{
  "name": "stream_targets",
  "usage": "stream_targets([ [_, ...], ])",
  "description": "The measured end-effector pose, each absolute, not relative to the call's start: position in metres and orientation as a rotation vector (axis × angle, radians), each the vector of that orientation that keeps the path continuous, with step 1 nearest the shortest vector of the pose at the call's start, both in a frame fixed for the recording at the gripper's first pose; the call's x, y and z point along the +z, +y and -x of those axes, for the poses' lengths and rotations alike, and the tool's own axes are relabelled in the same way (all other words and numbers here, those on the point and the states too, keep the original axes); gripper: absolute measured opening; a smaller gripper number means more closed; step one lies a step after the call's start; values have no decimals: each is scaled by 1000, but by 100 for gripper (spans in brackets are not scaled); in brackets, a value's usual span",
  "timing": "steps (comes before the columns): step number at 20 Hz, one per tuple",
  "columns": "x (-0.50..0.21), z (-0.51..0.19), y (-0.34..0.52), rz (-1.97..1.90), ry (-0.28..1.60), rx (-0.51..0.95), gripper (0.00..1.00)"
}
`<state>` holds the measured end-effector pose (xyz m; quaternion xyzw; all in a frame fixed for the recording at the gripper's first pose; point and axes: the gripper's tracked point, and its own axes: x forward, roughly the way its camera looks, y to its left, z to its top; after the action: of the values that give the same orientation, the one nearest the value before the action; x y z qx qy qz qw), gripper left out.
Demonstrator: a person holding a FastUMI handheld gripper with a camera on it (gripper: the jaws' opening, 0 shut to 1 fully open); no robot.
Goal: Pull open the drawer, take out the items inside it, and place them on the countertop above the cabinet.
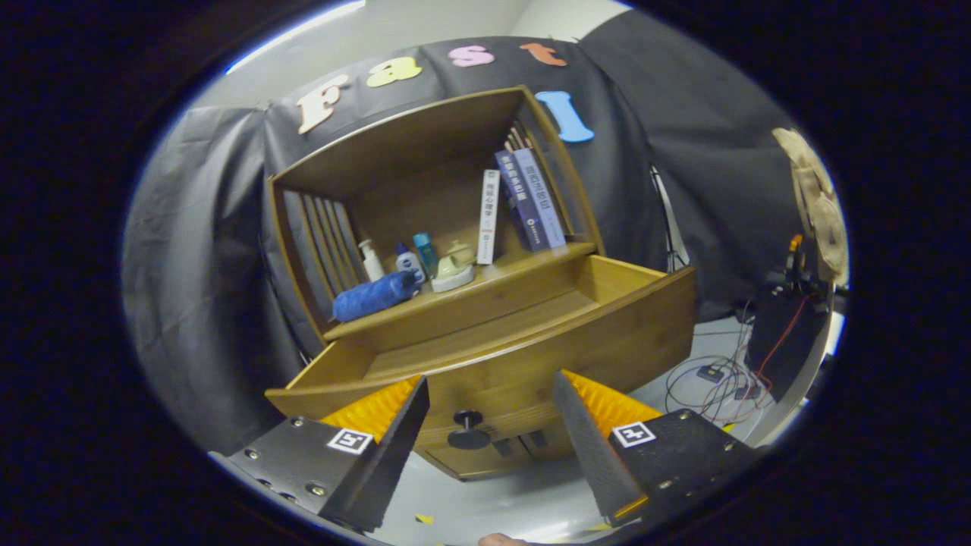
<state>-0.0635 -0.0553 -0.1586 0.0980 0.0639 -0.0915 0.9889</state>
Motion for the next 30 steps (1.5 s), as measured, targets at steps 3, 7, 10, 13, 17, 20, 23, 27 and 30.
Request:
stream_targets([
  [3,-174,61,-38,-85,153,-145,99],
  [7,-207,58,-16,25,214,-107,99],
  [10,-225,56,-2,68,247,-70,99],
  [13,-240,51,-1,97,279,-75,99],
  [17,-255,31,-11,113,314,-107,99],
  [20,-270,12,-29,93,365,-149,99],
  [23,-272,9,-31,83,359,-161,98],
  [27,-271,9,-32,145,337,-186,97],
  [30,-269,6,-34,123,331,-180,97],
])
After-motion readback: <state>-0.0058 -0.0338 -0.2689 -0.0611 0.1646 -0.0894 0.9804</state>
